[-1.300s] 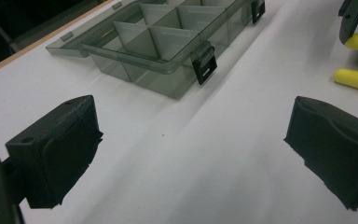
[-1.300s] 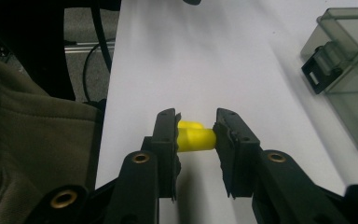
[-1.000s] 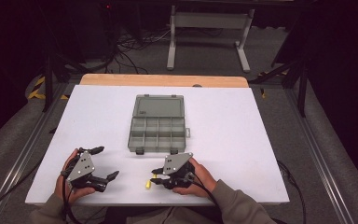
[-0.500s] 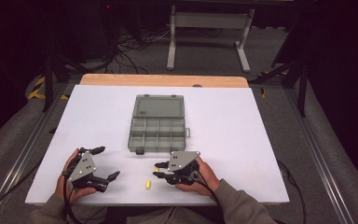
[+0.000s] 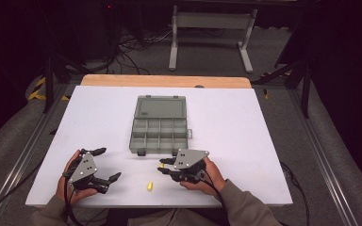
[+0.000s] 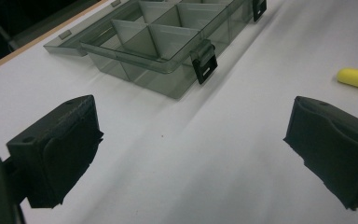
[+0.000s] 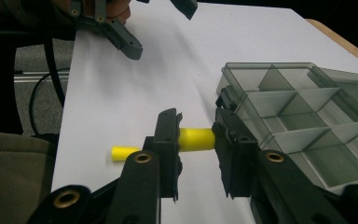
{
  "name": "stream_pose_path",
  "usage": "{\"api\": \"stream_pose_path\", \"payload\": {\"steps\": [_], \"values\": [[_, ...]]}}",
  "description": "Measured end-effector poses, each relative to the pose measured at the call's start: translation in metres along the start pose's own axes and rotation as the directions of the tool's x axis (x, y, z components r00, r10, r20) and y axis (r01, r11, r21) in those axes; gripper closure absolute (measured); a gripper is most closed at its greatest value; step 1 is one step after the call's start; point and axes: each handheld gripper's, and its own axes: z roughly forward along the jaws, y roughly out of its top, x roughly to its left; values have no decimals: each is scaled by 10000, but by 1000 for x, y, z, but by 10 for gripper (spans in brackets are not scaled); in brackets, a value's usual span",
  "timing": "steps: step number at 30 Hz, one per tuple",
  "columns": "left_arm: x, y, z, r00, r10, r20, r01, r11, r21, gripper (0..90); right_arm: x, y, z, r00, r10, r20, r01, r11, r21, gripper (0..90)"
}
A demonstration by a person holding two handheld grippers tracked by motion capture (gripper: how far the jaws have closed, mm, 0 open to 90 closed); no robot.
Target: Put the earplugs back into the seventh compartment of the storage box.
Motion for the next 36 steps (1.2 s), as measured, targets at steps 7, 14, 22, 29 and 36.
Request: {"api": "stream_pose_path", "payload": {"steps": [7, 14, 22, 29, 36], "values": [[0, 0, 1, 10000, -65, 9, 65, 10000, -6, 35, -4, 0, -4, 9998, 60, 210, -58, 9999, -85, 717], [0, -1, 1, 10000, -85, 12, 85, 10000, 6, 35, -7, 0, -8, 9987, 112, 503, -101, 9997, -219, 717], [0, -1, 1, 10000, -75, 36, 75, 10000, 35, 34, -10, 0, -12, 9968, 164, 777, -136, 9992, -366, 717], [0, -1, 1, 10000, -73, 48, 73, 10000, 36, 34, -13, 1, -16, 9935, 209, 1115, -155, 9987, -494, 717], [0, -1, 1, 10000, -79, 45, 79, 10000, 44, 34, -16, 1, -20, 9901, 262, 1381, -179, 9980, -609, 717]]}}
